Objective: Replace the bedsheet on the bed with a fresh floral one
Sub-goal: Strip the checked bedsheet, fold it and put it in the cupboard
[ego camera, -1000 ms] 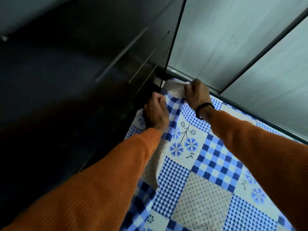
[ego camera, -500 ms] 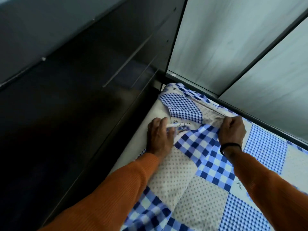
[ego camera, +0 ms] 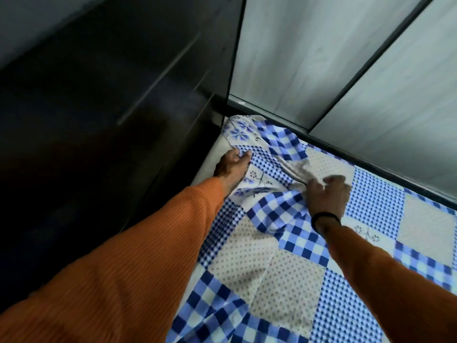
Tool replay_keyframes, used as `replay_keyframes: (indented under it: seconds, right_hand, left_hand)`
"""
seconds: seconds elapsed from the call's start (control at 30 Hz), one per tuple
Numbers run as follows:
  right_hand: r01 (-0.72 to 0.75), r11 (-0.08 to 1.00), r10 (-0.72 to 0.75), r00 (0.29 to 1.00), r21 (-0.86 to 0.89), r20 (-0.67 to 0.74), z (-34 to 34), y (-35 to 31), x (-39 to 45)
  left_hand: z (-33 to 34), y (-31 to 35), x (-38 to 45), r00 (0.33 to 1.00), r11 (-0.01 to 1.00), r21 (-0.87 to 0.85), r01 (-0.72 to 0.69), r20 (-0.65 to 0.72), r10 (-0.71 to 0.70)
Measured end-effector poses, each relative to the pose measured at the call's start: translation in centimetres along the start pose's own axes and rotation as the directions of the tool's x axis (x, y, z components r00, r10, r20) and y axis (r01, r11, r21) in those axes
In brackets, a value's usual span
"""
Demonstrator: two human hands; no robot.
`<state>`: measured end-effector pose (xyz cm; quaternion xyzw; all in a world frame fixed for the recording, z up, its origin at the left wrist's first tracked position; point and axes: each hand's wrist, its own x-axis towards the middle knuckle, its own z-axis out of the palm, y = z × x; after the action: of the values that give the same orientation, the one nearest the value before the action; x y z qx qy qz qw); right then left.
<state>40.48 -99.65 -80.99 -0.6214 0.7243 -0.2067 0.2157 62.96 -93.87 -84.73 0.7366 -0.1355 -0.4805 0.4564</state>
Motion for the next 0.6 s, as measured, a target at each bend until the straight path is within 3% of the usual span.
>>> replay_keyframes:
  seconds: [0.07,0.13,0.2,0.3,0.37,0.47,0.53,0.6]
  right_hand:
    - [0.232,0.973,-0.232,0.971,-0.023,-0.05,0.5,-2.8,0.1]
    - [0.419,0.908,-0.419,0.907,0.013,0.052,2.0,-5.7,0.8]
    - [0.504,0.862,-0.505,0.847,0.052,0.169,3.9,-8.5,1.8]
    - [0.49,0.871,-0.479,0.826,0.042,0.295,6.0,-12.7,3.2]
    - [0.457,0.889,-0.408,0.813,-0.023,0.415,7.3,-14.9,4.2]
    - [0.516,0.833,-0.341,0.762,-0.199,0.55,8.7,-16.3,4.7]
    - [0.542,0.795,-0.317,0.754,-0.273,0.575,9.0,-16.8,4.6]
    - [0.575,0.758,-0.358,0.762,-0.309,0.54,9.3,-17.0,4.7]
  left_hand:
    - [0.9,1.8,-1.5,1.0,1.0,-0.006,-0.006,0.019,0.006]
    - [1.5,3.3,-2.7,0.998,0.999,-0.036,-0.03,0.045,0.032]
    - [2.0,3.4,-2.2,0.995,0.988,-0.141,-0.057,0.069,0.067]
    - [2.2,3.3,-1.8,0.995,0.98,-0.174,-0.099,-0.033,0.095]
    - [2.0,3.2,-2.4,0.999,0.939,-0.341,-0.048,-0.03,0.04]
    - [1.8,2.6,-3.2,0.999,0.858,-0.512,0.032,0.009,-0.032]
    - [1.4,1.8,-2.7,0.998,0.818,-0.572,0.068,0.04,-0.055]
    - [1.0,1.1,-2.3,0.998,0.867,-0.494,0.065,0.034,-0.055]
